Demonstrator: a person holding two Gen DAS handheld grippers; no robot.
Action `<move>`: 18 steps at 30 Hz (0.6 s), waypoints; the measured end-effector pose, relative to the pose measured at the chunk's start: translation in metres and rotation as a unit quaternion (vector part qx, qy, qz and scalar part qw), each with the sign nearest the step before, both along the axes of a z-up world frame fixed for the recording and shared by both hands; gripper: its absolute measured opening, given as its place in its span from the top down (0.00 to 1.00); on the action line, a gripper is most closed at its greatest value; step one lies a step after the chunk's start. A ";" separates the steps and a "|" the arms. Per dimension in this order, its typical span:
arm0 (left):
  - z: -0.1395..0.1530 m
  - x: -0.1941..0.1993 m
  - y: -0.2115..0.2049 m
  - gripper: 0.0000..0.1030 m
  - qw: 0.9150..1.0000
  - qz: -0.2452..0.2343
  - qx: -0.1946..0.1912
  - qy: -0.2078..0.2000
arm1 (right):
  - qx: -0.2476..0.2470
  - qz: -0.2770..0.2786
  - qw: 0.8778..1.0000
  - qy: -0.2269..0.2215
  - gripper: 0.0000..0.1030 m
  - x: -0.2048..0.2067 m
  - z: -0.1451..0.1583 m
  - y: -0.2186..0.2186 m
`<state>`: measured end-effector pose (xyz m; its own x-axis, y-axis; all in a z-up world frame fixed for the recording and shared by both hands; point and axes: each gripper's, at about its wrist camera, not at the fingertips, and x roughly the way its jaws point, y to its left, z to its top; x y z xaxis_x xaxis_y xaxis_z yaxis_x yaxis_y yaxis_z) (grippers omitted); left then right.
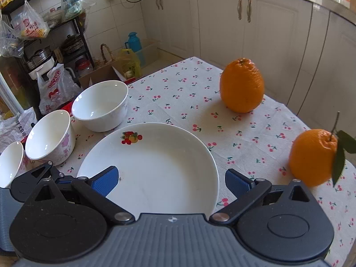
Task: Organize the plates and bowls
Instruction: 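Move the right tool toward the next plate near the oranges, then grasp the rim of the white fruit-print plate with the right tool and lift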
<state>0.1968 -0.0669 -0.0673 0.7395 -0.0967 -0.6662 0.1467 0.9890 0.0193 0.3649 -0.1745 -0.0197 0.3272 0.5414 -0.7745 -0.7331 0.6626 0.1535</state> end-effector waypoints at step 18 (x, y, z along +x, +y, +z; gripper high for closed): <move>0.001 0.000 -0.003 0.01 1.000 -0.011 0.017 -0.014 | 0.041 0.068 0.990 0.119 0.16 0.067 -0.031 0.014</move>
